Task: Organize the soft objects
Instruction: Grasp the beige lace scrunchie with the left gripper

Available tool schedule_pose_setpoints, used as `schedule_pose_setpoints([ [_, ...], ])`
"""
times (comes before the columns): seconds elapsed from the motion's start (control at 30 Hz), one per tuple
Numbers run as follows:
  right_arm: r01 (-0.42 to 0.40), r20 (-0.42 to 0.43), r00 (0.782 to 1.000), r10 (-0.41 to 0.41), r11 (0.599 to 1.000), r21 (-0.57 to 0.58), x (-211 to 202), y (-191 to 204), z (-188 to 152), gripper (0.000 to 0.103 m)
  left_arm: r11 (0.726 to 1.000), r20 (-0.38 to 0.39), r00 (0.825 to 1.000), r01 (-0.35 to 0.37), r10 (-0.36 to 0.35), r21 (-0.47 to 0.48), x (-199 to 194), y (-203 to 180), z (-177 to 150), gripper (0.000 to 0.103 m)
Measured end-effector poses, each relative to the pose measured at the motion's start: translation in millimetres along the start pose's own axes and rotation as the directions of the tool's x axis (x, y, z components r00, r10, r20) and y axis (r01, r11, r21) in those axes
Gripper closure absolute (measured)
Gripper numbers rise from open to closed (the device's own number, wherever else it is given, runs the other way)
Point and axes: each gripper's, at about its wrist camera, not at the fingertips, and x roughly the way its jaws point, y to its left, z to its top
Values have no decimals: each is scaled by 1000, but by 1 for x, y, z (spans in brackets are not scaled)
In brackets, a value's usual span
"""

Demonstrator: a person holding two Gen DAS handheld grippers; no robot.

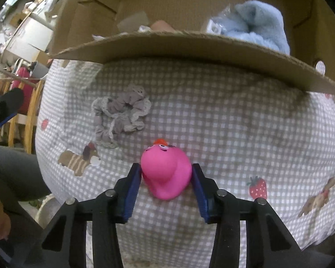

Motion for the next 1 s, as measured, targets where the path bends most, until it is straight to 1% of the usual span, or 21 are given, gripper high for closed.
schedule_pose_setpoints([
  [0.1,-11,61,998,11,1000,-10,-18,1,-1,55,999,-6,1000,7,-7,32,4,-9,-2,5],
  [0.2,-32,111,993,30,999,15,-34,-5,-3,55,997,-39,999,23,-21,67,13,-20,-6,5],
  [0.4,-59,172,984,45,995,79,-58,-26,-12,55,989,-119,990,93,-79,119,40,-46,-14,5],
  [0.47,-64,189,981,45,993,97,-65,-33,-17,55,985,-131,988,102,-83,141,48,-56,-15,5],
  [0.53,-68,199,979,44,991,114,-68,-43,-18,55,983,-135,989,89,-67,160,58,-65,-17,5],
  [0.6,-73,207,977,44,989,131,-76,-55,-18,55,985,-143,987,89,-68,146,68,-68,-18,5],
  [0.73,-75,210,977,40,984,162,-79,-70,-21,55,990,-153,983,112,-99,80,83,-69,-16,5],
  [0.8,-76,209,977,37,981,181,-79,-74,-23,55,993,-144,986,98,-87,71,90,-69,-14,5],
  [0.87,-75,209,977,34,978,194,-78,-79,-23,55,996,-142,989,45,-34,79,99,-68,-15,5],
  [0.93,-76,205,978,34,977,201,-76,-81,-21,55,996,-152,988,-5,17,84,108,-64,-18,7],
  [1.0,-72,201,979,32,978,198,-74,-80,-19,55,996,-150,988,-17,30,86,110,-61,-19,9],
])
